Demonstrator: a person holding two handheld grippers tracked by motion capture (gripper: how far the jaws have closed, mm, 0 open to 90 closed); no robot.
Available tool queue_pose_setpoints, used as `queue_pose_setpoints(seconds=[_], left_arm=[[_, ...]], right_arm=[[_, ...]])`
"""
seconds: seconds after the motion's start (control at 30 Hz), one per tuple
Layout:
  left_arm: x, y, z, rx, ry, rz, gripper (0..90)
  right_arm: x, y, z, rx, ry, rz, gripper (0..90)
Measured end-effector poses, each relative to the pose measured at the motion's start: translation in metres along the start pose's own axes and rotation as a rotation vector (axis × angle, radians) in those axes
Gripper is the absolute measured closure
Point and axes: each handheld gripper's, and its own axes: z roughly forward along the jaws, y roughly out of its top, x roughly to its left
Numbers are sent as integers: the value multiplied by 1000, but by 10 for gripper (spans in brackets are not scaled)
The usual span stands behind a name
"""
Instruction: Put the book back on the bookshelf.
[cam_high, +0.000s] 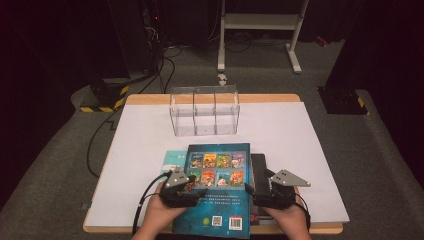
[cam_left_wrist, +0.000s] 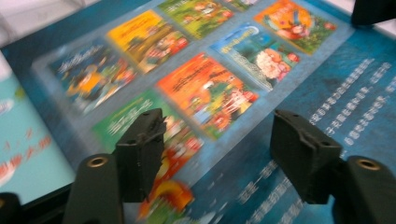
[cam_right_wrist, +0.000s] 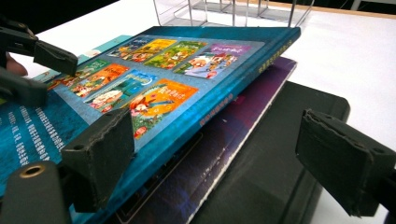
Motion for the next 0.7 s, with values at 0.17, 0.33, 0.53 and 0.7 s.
queue_pose_setpoints(seconds=[0.17,0.33,0.53,0.7], left_arm=[[0,2,3,-3,16,-7,300],[24,8,-2,-15,94,-97,216],[46,7,-12,-2,136,-174,208],[45,3,-13,-4,99,-216,218]], right_arm=[[-1,-1,-6,-6,-10,-1,116],[-1,-2,-5,0,0,2,114],[4,1,4,19,23,-6,114],[8,3,9,25,44,-10,117]])
